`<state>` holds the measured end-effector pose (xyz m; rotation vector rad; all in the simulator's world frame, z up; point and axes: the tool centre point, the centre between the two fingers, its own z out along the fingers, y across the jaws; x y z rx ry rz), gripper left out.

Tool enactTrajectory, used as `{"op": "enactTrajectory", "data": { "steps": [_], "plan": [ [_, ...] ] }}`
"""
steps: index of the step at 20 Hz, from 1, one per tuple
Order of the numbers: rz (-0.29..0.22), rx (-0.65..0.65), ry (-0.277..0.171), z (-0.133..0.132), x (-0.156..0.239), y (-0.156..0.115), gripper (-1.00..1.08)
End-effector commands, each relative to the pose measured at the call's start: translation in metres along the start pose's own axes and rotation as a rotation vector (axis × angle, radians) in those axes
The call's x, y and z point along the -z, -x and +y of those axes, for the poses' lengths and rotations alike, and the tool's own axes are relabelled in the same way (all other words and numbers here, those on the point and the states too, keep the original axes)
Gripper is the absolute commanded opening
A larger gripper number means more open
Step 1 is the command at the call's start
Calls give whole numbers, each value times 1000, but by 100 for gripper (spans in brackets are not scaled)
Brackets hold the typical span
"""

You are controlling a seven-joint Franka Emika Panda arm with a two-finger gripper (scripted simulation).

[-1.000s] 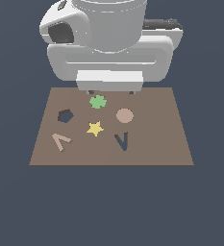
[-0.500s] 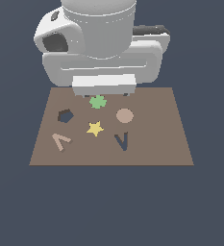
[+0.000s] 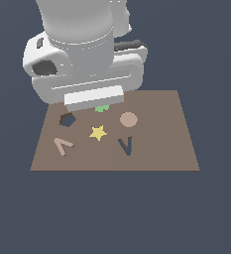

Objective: Insert a designated object into the corresponding slot on a board.

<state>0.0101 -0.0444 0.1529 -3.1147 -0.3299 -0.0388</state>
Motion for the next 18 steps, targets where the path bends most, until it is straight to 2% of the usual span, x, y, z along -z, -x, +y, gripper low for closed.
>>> {"op": "enactTrajectory", "data": {
  "steps": [1,18],
  "plan": [
    [-2,58,-1,11,-9,1,100],
    [-19,522,-3,97,-76,-18,100]
  ]
}}
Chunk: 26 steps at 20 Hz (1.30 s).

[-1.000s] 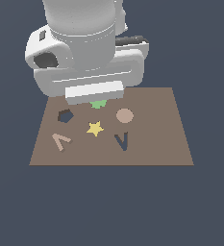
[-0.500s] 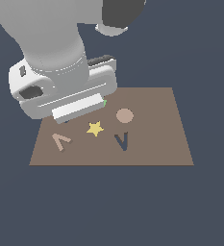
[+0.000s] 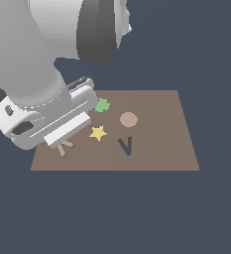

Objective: Insert a designated object into the corresponding slot on a board.

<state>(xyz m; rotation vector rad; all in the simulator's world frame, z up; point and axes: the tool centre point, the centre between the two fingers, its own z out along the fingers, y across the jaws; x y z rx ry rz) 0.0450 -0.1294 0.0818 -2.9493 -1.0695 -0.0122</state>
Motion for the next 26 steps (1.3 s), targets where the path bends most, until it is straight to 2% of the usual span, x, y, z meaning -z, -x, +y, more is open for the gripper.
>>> {"op": "enactTrajectory", "data": {
  "steps": [1,12,21,26],
  "plan": [
    [-2,58,0,11,-8,0,100],
    [-8,210,0,39,-29,-5,100],
    [-9,226,0,43,-33,-5,100],
    [-9,230,0,43,-48,-6,100]
  ]
}}
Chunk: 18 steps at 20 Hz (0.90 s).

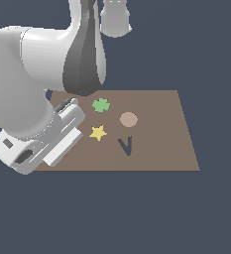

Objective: Insert a designated object into the corresponding slot on a board.

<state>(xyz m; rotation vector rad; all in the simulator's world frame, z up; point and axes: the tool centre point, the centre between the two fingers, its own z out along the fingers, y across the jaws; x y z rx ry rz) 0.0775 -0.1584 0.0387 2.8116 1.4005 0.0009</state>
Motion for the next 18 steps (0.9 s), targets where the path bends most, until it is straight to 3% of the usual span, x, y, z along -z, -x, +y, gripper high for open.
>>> {"op": "enactTrajectory", "data": {
  "steps": [1,3,4,18],
  "plan": [
    [0,1,-1,0,-7,0,100],
    [0,2,-1,0,-9,0,100],
    [0,2,-1,0,-9,0,-100],
    [0,2,-1,0,-4,0,-100]
  ]
}}
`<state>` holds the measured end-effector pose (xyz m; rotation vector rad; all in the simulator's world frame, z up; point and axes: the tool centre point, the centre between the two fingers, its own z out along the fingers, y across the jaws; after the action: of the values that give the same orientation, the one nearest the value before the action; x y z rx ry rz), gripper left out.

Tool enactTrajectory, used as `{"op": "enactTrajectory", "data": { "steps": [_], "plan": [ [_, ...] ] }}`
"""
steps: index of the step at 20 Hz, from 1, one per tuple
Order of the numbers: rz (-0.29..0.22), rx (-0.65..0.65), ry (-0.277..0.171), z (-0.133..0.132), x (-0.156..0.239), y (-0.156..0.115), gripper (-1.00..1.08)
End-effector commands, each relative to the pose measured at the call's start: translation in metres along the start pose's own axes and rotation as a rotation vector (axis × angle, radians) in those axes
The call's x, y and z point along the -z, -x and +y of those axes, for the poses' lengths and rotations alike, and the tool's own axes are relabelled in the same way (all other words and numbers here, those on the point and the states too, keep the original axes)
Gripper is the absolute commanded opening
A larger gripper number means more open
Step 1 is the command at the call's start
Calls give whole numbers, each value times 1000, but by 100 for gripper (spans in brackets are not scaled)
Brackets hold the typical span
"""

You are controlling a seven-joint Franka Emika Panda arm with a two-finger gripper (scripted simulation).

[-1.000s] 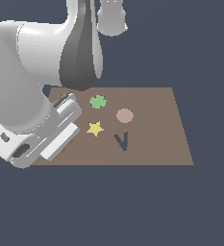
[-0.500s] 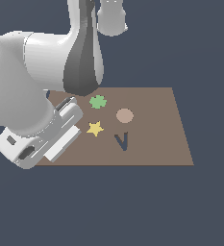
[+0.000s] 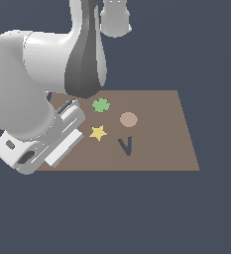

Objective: Insert a designated object into the corresponding slot on a board.

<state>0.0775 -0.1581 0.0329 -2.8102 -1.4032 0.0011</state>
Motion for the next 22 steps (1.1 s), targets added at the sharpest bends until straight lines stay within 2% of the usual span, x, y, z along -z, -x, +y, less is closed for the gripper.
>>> {"op": "enactTrajectory", "data": {
  "steps": [1,12,22],
  "plan": [
    [0,0,0,0,0,0,-100],
    [0,95,0,5,0,-8,-100],
    [0,347,1,15,1,-32,-100]
  ]
}}
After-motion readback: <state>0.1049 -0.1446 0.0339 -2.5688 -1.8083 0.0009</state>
